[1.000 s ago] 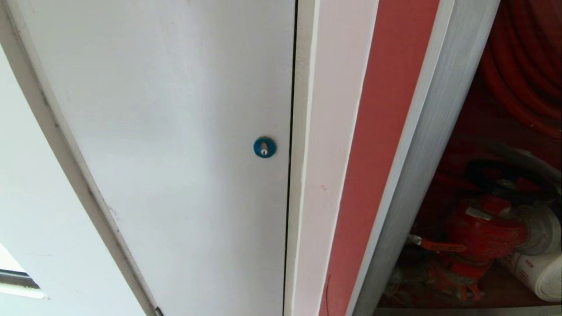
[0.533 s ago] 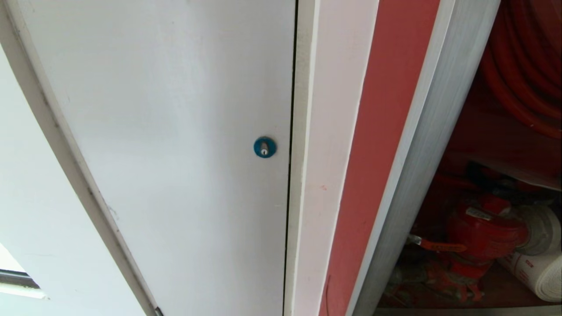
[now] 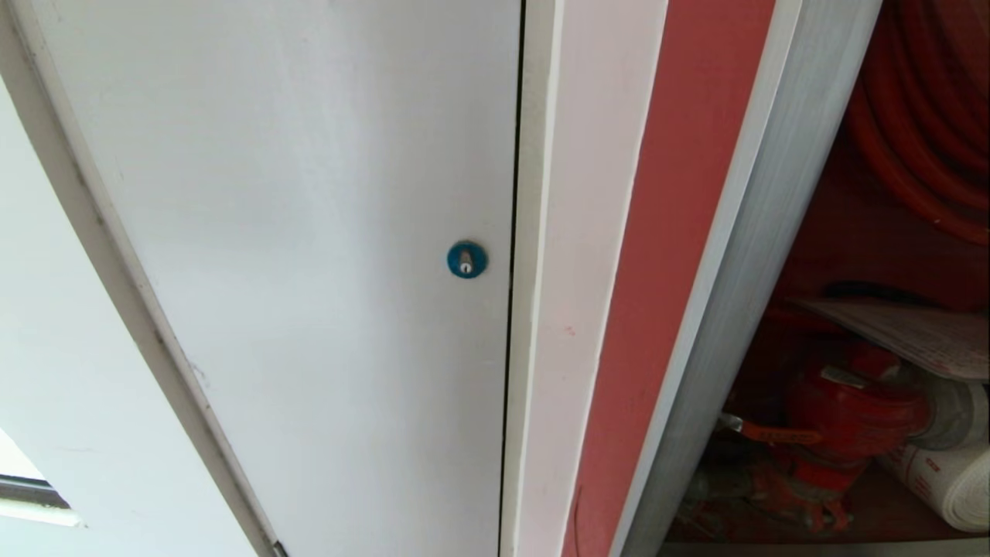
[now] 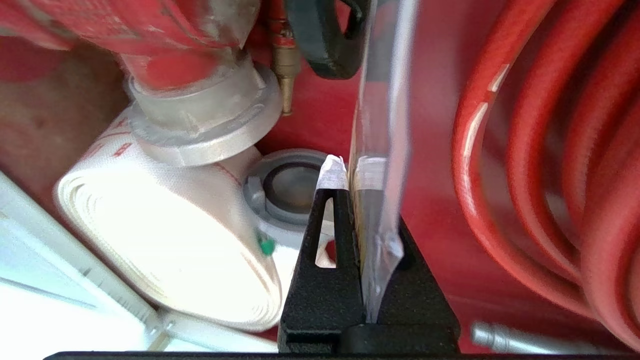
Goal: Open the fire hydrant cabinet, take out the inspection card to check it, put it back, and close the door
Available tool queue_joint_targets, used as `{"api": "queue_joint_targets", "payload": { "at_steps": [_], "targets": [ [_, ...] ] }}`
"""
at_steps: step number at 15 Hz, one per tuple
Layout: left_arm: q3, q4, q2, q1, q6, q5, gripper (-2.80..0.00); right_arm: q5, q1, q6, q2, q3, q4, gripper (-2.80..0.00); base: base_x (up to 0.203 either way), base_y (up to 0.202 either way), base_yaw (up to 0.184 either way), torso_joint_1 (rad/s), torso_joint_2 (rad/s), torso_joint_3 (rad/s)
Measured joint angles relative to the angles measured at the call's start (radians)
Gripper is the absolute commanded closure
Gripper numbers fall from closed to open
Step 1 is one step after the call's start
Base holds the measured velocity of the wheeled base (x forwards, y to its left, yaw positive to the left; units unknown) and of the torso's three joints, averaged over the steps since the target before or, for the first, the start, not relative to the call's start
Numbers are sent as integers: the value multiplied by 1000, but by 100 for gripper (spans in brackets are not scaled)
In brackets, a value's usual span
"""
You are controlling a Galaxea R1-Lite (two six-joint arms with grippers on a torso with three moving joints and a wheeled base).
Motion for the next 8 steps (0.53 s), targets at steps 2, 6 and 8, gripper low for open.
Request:
{"api": "queue_joint_targets", "payload": {
  "at_steps": [2, 6, 8],
  "targets": [
    [0, 0, 0, 0, 0, 0, 0, 0, -23, -10, -45, -2, 11, 0, 0, 0, 0, 0, 0, 0],
    [0, 0, 0, 1, 0, 0, 0, 0, -46, -10, -131, -2, 36, 0, 0, 0, 0, 0, 0, 0],
    [0, 0, 0, 1, 0, 0, 0, -1, -51, -9, -186, -2, 84, 0, 0, 0, 0, 0, 0, 0]
  ]
}}
